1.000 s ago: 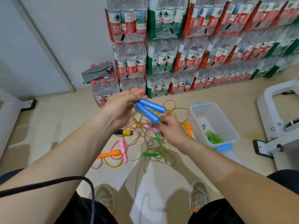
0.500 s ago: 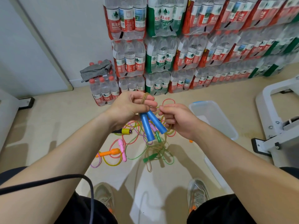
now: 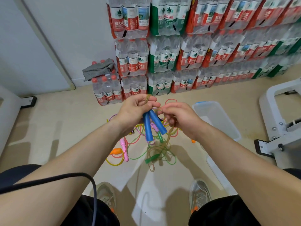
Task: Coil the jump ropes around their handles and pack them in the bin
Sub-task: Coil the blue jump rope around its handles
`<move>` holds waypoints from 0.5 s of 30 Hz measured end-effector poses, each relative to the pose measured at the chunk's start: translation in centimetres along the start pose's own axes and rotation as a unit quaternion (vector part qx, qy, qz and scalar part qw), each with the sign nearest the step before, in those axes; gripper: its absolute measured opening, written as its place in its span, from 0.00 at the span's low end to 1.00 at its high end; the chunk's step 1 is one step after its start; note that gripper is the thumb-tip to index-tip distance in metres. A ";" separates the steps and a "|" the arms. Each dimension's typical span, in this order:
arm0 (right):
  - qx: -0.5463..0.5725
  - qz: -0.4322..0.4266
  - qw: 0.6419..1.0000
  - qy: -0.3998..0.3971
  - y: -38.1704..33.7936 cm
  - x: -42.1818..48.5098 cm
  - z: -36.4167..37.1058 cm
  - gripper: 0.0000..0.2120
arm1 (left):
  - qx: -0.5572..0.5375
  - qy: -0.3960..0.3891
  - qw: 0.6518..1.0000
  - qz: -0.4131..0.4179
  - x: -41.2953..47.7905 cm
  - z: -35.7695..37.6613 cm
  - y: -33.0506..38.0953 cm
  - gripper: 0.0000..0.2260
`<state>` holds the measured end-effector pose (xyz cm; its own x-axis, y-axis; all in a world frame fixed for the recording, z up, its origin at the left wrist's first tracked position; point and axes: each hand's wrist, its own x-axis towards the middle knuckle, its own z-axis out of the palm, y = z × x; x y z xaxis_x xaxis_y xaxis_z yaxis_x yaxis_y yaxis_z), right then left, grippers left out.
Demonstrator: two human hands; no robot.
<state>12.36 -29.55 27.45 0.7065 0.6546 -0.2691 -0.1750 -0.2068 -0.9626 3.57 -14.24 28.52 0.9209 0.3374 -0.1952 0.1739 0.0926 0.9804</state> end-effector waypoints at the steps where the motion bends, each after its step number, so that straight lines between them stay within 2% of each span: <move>1: 0.015 0.000 1.000 0.008 0.0 0.1 -0.1 0.15 | -0.009 0.000 1.000 -0.003 0.1 0.0 0.0 0.08; 3: 0.021 -0.002 0.999 0.029 0.0 0.2 -0.3 0.17 | -0.036 -0.008 0.999 -0.013 0.2 -0.1 0.2 0.09; 7: 0.019 -0.002 0.998 0.065 0.2 0.6 -0.9 0.09 | -0.043 -0.088 0.994 -0.047 0.2 -0.3 0.4 0.11; 12: 0.137 0.019 0.990 0.026 -0.3 0.7 -0.7 0.10 | -0.016 -0.129 0.990 -0.064 0.0 -0.2 0.2 0.13; 15: 0.103 0.016 0.995 0.007 -0.7 0.6 -0.8 0.10 | 0.003 -0.140 0.987 -0.076 -0.1 -0.2 0.1 0.11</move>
<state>13.47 -29.58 27.94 0.7073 0.6394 -0.3015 -0.3335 -0.0743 -0.9398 3.42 -14.04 28.62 0.9442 0.0476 -0.3259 0.3187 0.1170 0.9406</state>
